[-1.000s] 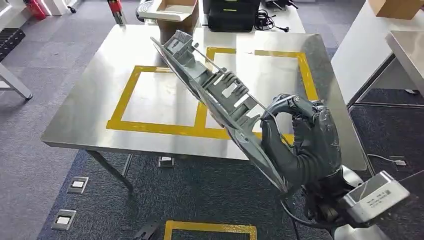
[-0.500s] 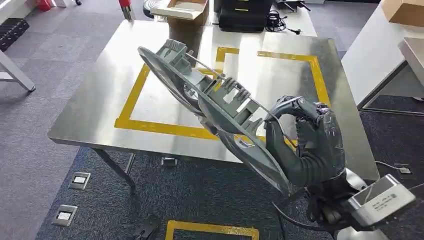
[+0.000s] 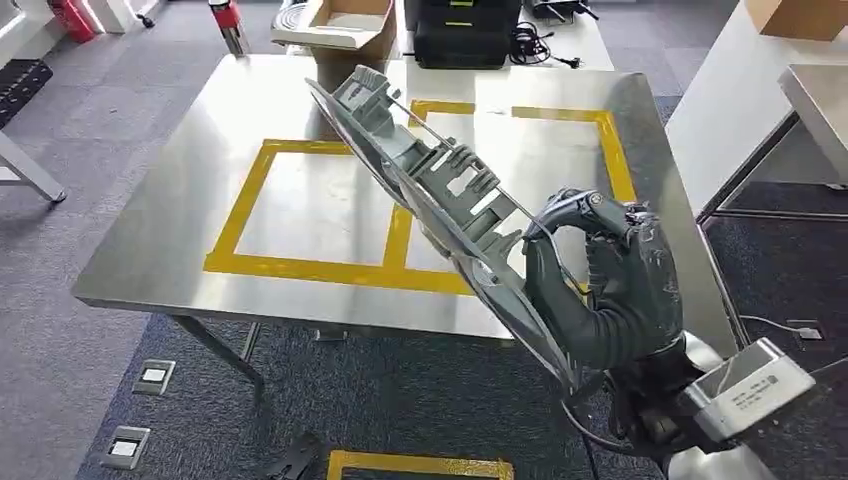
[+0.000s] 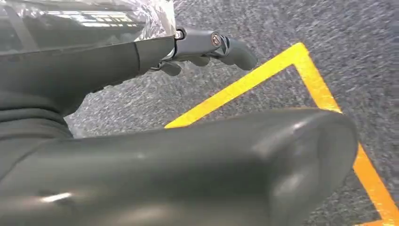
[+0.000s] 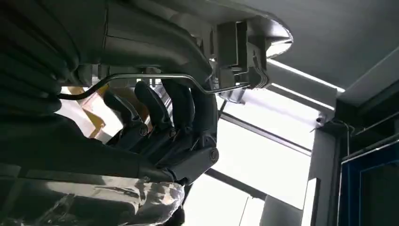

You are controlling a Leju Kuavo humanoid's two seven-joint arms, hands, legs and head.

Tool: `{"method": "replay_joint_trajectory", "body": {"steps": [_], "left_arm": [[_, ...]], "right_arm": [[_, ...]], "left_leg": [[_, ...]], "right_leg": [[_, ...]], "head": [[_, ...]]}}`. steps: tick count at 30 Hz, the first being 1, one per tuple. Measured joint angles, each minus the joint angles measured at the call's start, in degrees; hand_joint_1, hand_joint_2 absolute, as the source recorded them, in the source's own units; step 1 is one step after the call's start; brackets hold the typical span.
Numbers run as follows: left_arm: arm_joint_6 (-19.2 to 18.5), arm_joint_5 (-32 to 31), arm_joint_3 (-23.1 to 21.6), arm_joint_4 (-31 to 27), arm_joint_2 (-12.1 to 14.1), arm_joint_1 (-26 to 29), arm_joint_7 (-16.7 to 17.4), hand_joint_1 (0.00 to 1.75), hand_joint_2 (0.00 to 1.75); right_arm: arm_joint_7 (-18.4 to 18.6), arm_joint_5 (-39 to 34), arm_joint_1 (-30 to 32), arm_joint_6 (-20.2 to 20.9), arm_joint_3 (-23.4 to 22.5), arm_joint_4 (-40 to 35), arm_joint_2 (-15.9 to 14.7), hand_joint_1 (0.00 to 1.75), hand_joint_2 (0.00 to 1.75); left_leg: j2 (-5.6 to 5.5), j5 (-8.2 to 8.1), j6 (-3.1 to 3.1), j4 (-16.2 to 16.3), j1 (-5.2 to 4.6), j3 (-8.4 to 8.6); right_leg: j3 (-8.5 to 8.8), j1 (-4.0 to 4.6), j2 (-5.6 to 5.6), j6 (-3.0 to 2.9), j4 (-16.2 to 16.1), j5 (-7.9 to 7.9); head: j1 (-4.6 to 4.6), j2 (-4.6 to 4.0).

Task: Take the parts from the cabinet and place them on the table.

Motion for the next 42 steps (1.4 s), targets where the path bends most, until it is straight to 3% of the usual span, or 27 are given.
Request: {"method": "replay_joint_trajectory", "body": {"steps": [3, 7, 17, 28, 32, 37, 42], "left_arm": [[0.3, -0.1, 0.0, 0.0, 0.0, -0.2, 0.0, 0.00, 1.75], [1.3, -0.5, 0.0, 0.0, -0.2, -0.1, -0.3, 0.00, 1.75], [1.2, -1.3, 0.0, 0.0, -0.9, -1.0, 0.4, 0.00, 1.75], [0.2, -2.3, 0.0, 0.0, -1.8, -1.2, 2.0, 0.00, 1.75], [0.1, -2.3, 0.1, 0.0, -2.2, -1.1, 2.3, 0.00, 1.75], [0.0, -2.3, 0.3, 0.0, -2.5, -0.8, 2.8, 0.00, 1.75], [0.1, -2.2, 0.4, 0.1, -2.5, -0.2, 2.8, 0.00, 1.75]], "right_arm": [[1.5, 1.5, -0.7, -0.3, 0.0, 0.3, 0.0, 1.75, 1.75], [3.8, 2.6, -1.6, -0.5, 0.0, 0.9, 0.0, 1.75, 1.75], [11.0, 2.3, -8.3, 0.9, 0.4, 7.7, -0.1, 1.75, 1.75], [21.8, 4.7, -17.9, 7.2, 4.8, 24.2, 0.0, 1.75, 1.75], [23.5, 5.9, -21.0, 9.1, 6.9, 31.0, 0.4, 1.75, 1.75], [26.1, 9.5, -23.3, 7.2, 9.1, 38.2, 1.0, 1.75, 1.75], [25.3, 9.4, -23.7, 5.7, 9.7, 43.6, 1.4, 1.75, 1.75]], "left_leg": [[-0.04, -1.84, 1.02, -2.6, -0.38, 1.58], [-0.29, -1.79, 1.06, -2.8, -0.34, 1.33], [-0.28, -1.76, 1.75, -2.8, -0.65, 1.32], [-0.27, -1.58, 1.89, -2.9, -0.60, 1.36], [-0.25, -1.57, 1.89, -3.0, -0.59, 1.46], [-0.29, -1.54, 1.91, -3.0, -0.59, 1.47], [-0.28, -1.51, 1.86, -3.0, -0.60, 1.47]], "right_leg": [[-0.69, 0.33, 0.05, 0.79, 0.6, -0.18], [-0.79, 0.37, -0.09, 0.58, 0.5, -0.20], [-0.59, 0.11, -0.07, 1.17, -0.1, 0.15], [-0.65, 0.16, -0.15, 1.36, -0.1, 0.24], [-0.63, 0.17, -0.10, 1.36, 0.0, 0.24], [-0.58, 0.18, -0.22, 1.36, -0.1, 0.23], [-0.58, 0.16, -0.19, 1.34, -0.1, 0.26]], "head": [[-0.15, 0.00], [0.04, 0.00], [0.07, 0.00], [0.07, 0.00], [-0.02, 0.00], [-0.02, 0.00], [0.00, 0.00]]}}
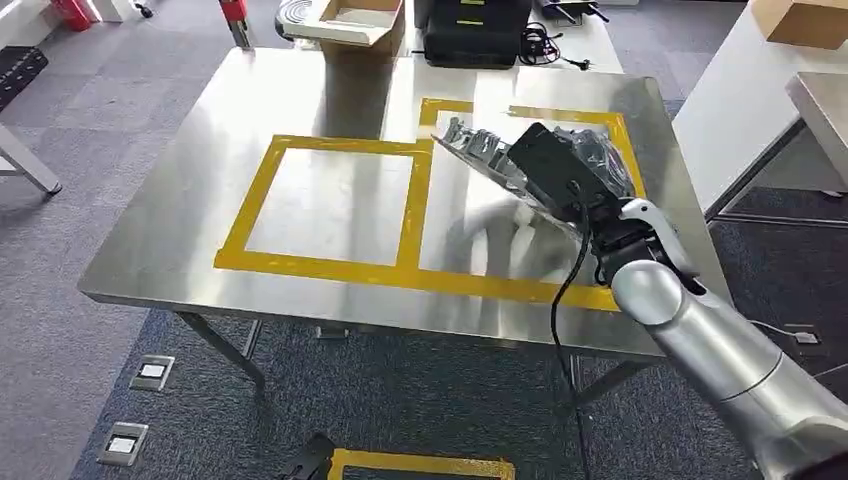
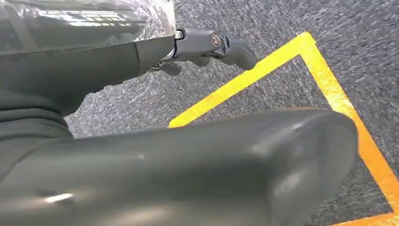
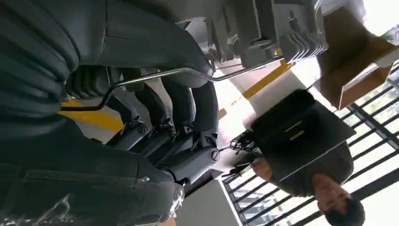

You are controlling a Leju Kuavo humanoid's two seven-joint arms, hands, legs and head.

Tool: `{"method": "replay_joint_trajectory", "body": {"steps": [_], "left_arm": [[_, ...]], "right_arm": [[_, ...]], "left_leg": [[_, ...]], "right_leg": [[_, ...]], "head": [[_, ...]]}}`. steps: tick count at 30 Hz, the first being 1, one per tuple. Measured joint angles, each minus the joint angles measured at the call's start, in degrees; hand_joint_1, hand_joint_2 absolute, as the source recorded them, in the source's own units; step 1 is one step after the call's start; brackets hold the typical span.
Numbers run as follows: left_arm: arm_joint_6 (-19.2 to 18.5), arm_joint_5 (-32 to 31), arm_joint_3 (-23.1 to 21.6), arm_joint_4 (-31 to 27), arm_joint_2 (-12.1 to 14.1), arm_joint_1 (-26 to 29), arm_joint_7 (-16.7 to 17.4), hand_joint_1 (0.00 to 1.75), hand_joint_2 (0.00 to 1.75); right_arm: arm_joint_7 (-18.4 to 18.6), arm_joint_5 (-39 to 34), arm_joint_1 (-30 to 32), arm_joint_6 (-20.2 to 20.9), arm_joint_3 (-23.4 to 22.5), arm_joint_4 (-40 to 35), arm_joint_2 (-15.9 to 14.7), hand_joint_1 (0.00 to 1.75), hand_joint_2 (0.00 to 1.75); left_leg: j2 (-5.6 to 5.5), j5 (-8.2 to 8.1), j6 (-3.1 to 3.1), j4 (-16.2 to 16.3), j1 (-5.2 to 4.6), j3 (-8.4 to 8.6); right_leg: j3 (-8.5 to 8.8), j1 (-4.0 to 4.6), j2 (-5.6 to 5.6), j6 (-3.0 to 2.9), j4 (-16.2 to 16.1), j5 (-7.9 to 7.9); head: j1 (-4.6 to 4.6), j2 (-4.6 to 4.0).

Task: Take the parts from the cabinet and place them on the table.

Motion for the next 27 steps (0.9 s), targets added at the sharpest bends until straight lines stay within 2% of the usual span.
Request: {"method": "replay_joint_trajectory", "body": {"steps": [3, 8, 16, 25, 26, 27], "left_arm": [[0.2, 0.0, 0.2, 0.1, 0.0, 0.1, 0.0, 0.00, 1.75], [0.6, -0.2, 0.9, 0.1, 0.0, 0.1, 0.2, 0.00, 1.75], [1.4, -1.2, 0.9, 0.1, 0.0, -0.1, 0.4, 0.00, 1.75], [0.7, -1.5, 1.0, 0.1, 0.0, -0.3, 0.2, 0.00, 1.75], [0.6, -1.5, 0.9, 0.1, 0.0, -0.3, 0.2, 0.00, 1.75], [0.5, -1.7, 0.9, 0.1, 0.0, -0.3, 0.2, 0.00, 1.75]], "right_arm": [[-1.4, -0.3, 0.5, 1.2, 0.7, 2.4, 0.9, 1.75, 1.75], [-4.9, -0.3, 3.4, 3.1, 2.1, 6.5, 4.0, 1.75, 1.75], [-9.6, -0.9, 7.2, 3.4, 2.9, 12.7, 8.6, 1.75, 1.75], [-10.9, -1.1, 7.5, 3.1, 2.6, 14.9, 10.8, 1.75, 1.75], [-10.9, -1.1, 7.5, 3.1, 2.5, 14.9, 10.9, 0.00, 0.00], [-10.9, -1.1, 7.5, 3.1, 2.5, 14.9, 11.0, 0.00, 0.00]], "left_leg": [[0.01, 0.00, 0.00, 0.0, 0.00, 0.00], [0.02, 0.00, -0.01, -0.1, 0.01, 0.02], [0.04, 0.02, -0.04, -0.1, 0.03, 0.02], [0.07, 0.03, -0.05, -0.1, 0.02, 0.03], [0.07, 0.03, -0.05, -0.1, 0.02, 0.03], [0.07, 0.03, -0.05, -0.1, 0.02, 0.03]], "right_leg": [[-0.01, 0.01, 0.00, 0.00, 0.0, 0.00], [-0.05, 0.02, 0.03, 0.00, 0.0, -0.01], [-0.07, 0.03, 0.07, -0.01, 0.0, -0.01], [-0.07, 0.02, 0.11, -0.01, 0.0, 0.00], [-0.07, 0.02, 0.11, -0.01, 0.0, 0.00], [-0.07, 0.02, 0.11, -0.01, 0.0, 0.00]], "head": [[0.00, 0.00], [0.00, 0.00], [-0.02, 0.00], [0.00, 0.00], [0.00, 0.00], [0.00, 0.00]]}}
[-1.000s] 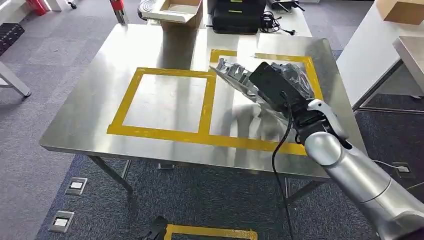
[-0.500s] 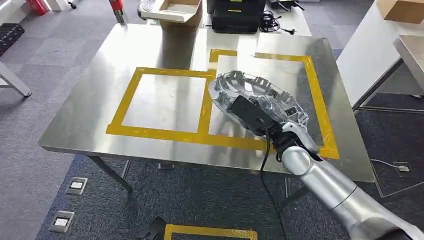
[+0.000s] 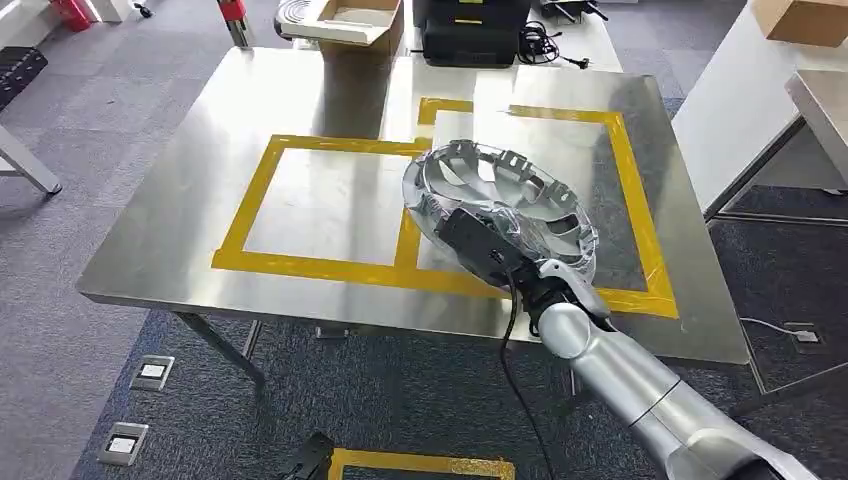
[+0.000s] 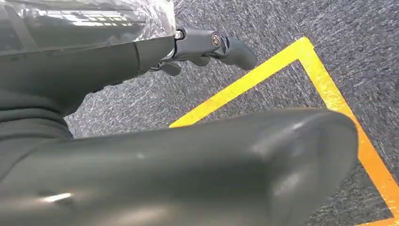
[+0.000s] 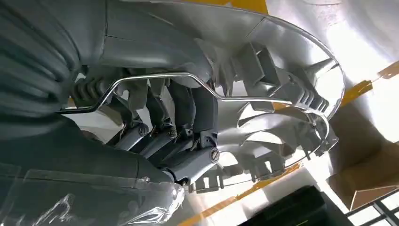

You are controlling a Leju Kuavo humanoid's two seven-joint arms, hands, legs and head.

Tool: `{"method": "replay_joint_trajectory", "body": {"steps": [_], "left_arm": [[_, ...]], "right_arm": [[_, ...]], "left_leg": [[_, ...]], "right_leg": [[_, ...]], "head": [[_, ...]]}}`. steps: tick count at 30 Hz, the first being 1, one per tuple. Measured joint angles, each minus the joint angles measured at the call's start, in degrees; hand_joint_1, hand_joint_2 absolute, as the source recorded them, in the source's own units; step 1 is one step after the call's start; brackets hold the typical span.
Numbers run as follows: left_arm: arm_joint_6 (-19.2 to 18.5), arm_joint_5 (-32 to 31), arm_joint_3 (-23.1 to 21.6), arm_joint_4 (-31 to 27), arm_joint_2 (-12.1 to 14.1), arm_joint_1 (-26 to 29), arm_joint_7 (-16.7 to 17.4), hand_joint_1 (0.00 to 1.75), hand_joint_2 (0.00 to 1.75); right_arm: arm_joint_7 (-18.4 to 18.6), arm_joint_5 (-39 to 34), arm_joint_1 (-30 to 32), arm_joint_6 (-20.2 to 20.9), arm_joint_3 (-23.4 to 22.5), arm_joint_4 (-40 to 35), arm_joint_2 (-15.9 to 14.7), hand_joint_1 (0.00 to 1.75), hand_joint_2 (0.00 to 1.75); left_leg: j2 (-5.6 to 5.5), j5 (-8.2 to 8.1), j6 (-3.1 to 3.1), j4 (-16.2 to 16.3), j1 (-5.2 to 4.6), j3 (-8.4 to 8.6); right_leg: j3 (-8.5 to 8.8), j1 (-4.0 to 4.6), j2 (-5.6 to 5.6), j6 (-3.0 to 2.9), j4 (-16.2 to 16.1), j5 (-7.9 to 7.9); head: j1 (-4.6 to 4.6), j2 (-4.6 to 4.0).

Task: Take the parts from the cabinet and place them on the table.

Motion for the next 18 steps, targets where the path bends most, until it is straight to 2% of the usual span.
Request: {"method": "replay_joint_trajectory", "body": {"steps": [3, 4, 8, 18], "left_arm": [[-0.3, -0.6, 0.0, 0.0, 0.0, 0.0, 0.9, 0.00, 1.75], [-0.1, -0.6, 0.0, 0.0, 0.0, 0.0, 1.0, 0.00, 0.00], [0.5, -0.2, 0.0, 0.0, -0.1, 0.1, 0.4, 0.00, 0.00], [-1.3, -0.4, 0.0, 0.0, -0.1, 0.1, 0.4, 0.00, 0.00]], "right_arm": [[0.2, 0.1, 0.0, 0.0, -0.1, 0.0, 0.2, 0.00, 0.00], [0.2, 0.1, 0.0, -0.1, -0.1, 0.0, 0.2, 0.00, 0.00], [0.4, 0.2, -0.1, -0.6, -0.4, 0.0, 0.3, 0.00, 0.00], [1.0, 0.4, -0.1, -1.1, -0.7, -0.3, 0.2, 0.00, 0.00]], "left_leg": [[0.00, 0.00, 0.00, 0.0, 0.00, 0.00], [0.00, 0.00, 0.00, 0.0, 0.00, 0.00], [0.00, 0.00, 0.00, 0.0, 0.00, 0.02], [0.00, 0.01, -0.02, 0.0, 0.00, 0.04]], "right_leg": [[0.00, 0.00, -0.01, 0.00, 0.0, 0.00], [0.00, 0.00, -0.01, 0.00, 0.0, 0.00], [0.00, 0.00, -0.01, 0.00, 0.0, 0.00], [0.01, 0.00, 0.00, 0.00, 0.0, 0.00]], "head": [[0.00, 0.00], [-0.02, 0.00], [0.00, 0.00], [0.00, 0.00]]}}
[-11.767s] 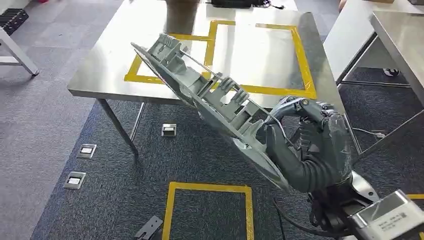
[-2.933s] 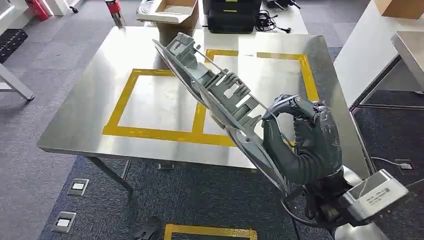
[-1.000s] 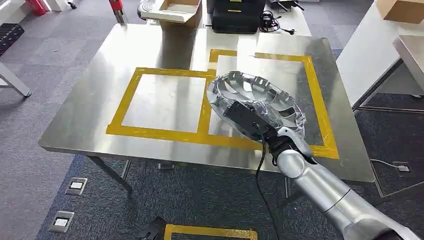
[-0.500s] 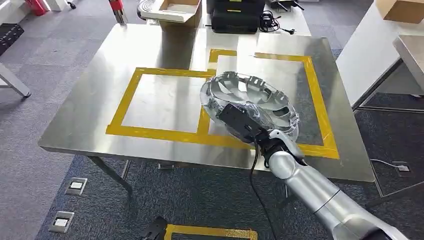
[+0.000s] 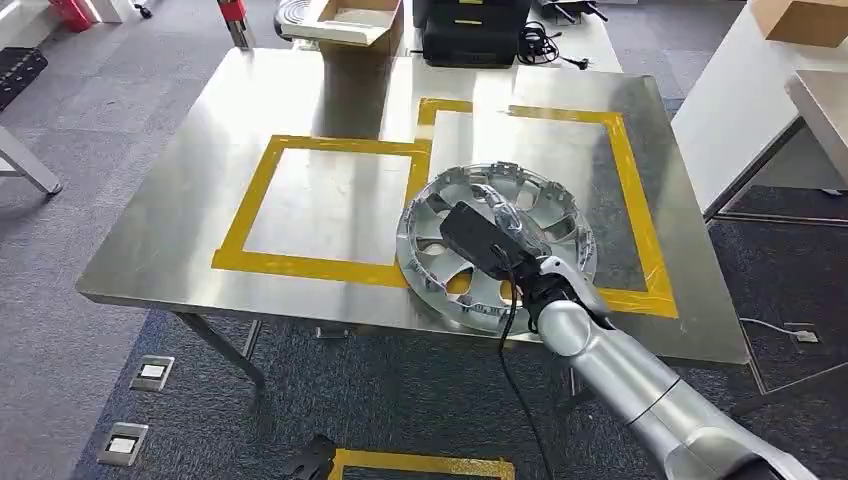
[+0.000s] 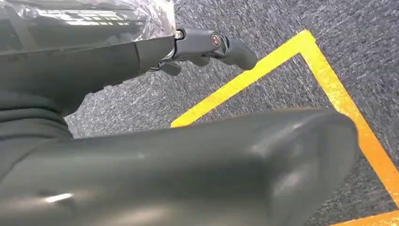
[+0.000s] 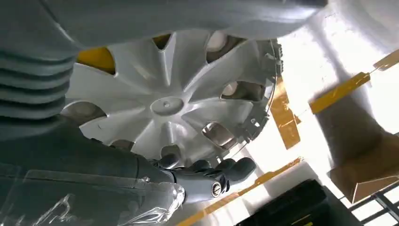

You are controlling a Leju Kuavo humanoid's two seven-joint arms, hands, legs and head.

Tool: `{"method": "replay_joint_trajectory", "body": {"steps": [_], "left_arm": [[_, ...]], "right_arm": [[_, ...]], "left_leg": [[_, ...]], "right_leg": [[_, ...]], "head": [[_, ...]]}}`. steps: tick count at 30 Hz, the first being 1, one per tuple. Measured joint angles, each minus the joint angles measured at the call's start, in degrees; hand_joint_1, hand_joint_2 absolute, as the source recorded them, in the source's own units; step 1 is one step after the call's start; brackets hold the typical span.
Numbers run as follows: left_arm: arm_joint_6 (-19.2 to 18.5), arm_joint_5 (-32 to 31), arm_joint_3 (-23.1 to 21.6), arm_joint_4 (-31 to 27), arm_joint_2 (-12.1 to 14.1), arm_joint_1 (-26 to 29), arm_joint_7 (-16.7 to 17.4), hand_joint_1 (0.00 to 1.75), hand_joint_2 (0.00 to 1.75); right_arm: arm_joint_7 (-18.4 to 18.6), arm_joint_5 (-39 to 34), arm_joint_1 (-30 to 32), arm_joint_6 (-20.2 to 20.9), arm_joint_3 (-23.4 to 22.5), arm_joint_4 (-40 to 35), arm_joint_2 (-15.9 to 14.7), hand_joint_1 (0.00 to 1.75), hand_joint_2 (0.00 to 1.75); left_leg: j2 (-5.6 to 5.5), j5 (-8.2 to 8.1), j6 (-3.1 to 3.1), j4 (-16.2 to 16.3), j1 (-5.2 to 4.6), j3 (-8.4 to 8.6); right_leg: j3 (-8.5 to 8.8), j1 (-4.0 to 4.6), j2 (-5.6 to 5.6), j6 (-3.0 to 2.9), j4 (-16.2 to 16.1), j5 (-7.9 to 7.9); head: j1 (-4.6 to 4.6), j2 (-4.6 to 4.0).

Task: Take the parts from the cabinet and place them on the table.

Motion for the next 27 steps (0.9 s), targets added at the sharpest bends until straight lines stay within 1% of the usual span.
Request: {"method": "replay_joint_trajectory", "body": {"steps": [4, 9, 13, 17, 22, 27], "left_arm": [[-0.1, 0.1, 0.0, 0.0, 0.0, 0.0, -0.4, 0.00, 0.00], [0.4, 0.5, 0.1, 0.0, 0.0, 0.4, -1.0, 0.00, 0.00], [1.4, 1.4, 0.3, 0.0, 0.0, 1.4, -1.8, 0.00, 0.00], [2.4, 2.1, 0.4, 0.0, 0.1, 2.4, -2.5, 0.00, 0.00], [3.2, 1.9, 0.3, 0.0, 0.1, 3.3, -2.5, 0.00, 0.00], [4.3, 1.7, 0.3, 0.0, 0.0, 3.5, -1.9, 0.00, 0.00]], "right_arm": [[-0.5, -1.3, 0.1, -1.5, -1.2, -1.9, -0.6, 0.00, 0.00], [-3.7, -7.5, 1.5, -3.5, -3.4, -6.0, -1.7, 0.00, 0.00], [-8.3, -16.6, 4.6, -6.1, -7.3, -14.6, -3.8, 0.00, 0.00], [-11.0, -19.8, 7.7, -7.9, -10.6, -23.7, -6.2, 0.00, 0.00], [-13.7, -19.3, 11.8, -10.1, -14.1, -34.2, -9.4, 0.00, 0.00], [-13.7, -12.6, 15.8, -12.5, -16.9, -42.9, -12.6, 0.00, 0.00]], "left_leg": [[0.00, 0.00, 0.00, 0.0, 0.00, 0.01], [0.01, 0.00, 0.00, 0.0, 0.00, 0.03], [0.02, -0.01, 0.01, 0.0, -0.01, 0.03], [0.03, -0.02, 0.02, 0.0, -0.01, 0.05], [0.07, -0.03, 0.02, 0.0, -0.01, 0.08], [0.08, -0.03, 0.02, 0.0, -0.01, 0.10]], "right_leg": [[-0.01, 0.00, 0.00, 0.00, 0.0, 0.00], [0.00, 0.00, 0.01, 0.00, 0.0, 0.00], [-0.01, -0.01, 0.03, 0.00, 0.0, 0.00], [-0.02, -0.01, 0.02, 0.00, 0.0, 0.00], [0.00, -0.01, 0.05, 0.00, 0.0, 0.00], [0.02, -0.01, 0.05, 0.00, -0.1, 0.00]], "head": [[0.00, 0.00], [0.00, 0.00], [0.00, 0.00], [-0.02, 0.00], [-0.02, 0.00], [0.00, 0.00]]}}
